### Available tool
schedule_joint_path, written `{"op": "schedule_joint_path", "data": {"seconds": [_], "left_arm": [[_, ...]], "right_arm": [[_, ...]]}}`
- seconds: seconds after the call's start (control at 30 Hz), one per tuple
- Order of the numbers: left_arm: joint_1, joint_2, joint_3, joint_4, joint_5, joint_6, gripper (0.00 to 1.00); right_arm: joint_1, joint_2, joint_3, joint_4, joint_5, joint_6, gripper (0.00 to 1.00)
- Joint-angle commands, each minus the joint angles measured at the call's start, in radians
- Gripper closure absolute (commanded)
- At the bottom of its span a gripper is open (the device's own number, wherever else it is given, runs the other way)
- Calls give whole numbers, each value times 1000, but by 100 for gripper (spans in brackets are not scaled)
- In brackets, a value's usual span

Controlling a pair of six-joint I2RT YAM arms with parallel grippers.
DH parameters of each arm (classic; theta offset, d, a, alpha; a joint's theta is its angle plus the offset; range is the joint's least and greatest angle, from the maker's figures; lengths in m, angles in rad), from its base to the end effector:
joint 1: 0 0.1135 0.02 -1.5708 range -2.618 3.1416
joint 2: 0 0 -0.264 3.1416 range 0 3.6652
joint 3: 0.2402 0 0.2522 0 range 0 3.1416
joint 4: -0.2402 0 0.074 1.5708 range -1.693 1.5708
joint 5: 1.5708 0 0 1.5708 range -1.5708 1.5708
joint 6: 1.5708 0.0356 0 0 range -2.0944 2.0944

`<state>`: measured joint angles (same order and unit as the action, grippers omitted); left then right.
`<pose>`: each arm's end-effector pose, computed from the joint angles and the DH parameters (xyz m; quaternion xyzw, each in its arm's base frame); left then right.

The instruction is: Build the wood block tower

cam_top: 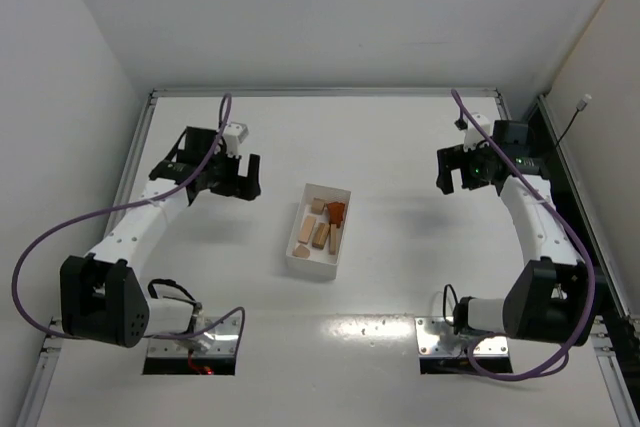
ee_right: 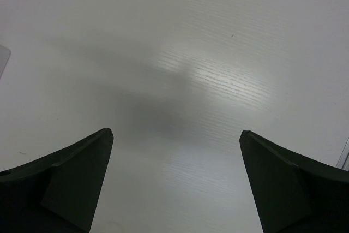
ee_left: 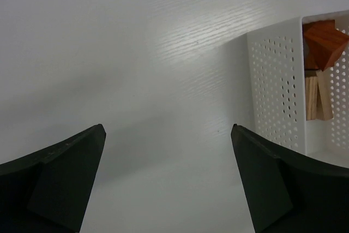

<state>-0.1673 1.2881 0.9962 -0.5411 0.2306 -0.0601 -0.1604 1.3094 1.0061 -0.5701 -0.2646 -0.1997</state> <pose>0.2662 -0.0532 0.2736 0.0911 0.9230 -0.1473 0.3437 0.2710 -0.0344 0.2696 -0.0634 0.9305 0.0613 0.3554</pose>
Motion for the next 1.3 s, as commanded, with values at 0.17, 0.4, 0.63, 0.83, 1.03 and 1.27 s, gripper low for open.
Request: {"op": "schedule_joint_path", "data": {"seconds": [0.17, 0.4, 0.63, 0.83, 1.03, 1.27], "left_arm": [[124, 91, 217, -134, 272, -48, 0], [143, 83, 217, -122, 294, -10, 0], [-33, -52, 85, -62, -16, -67, 0], [-187, -84, 53, -62, -157, -112, 0], [-372, 23, 103, -62, -229, -162, 4], [-437, 152, 151, -43, -227, -270, 9]], "right_arm": [[-4, -24, 5, 16, -22, -9, 0], [-4, -15, 14, 35, -32, -18, 0], [-4, -15, 5, 35, -41, -18, 0], [-4, -15, 5, 35, -50, -18, 0], [-4, -15, -6, 26, -59, -9, 0], [-4, -25, -15, 16, -39, -29, 0]]}}
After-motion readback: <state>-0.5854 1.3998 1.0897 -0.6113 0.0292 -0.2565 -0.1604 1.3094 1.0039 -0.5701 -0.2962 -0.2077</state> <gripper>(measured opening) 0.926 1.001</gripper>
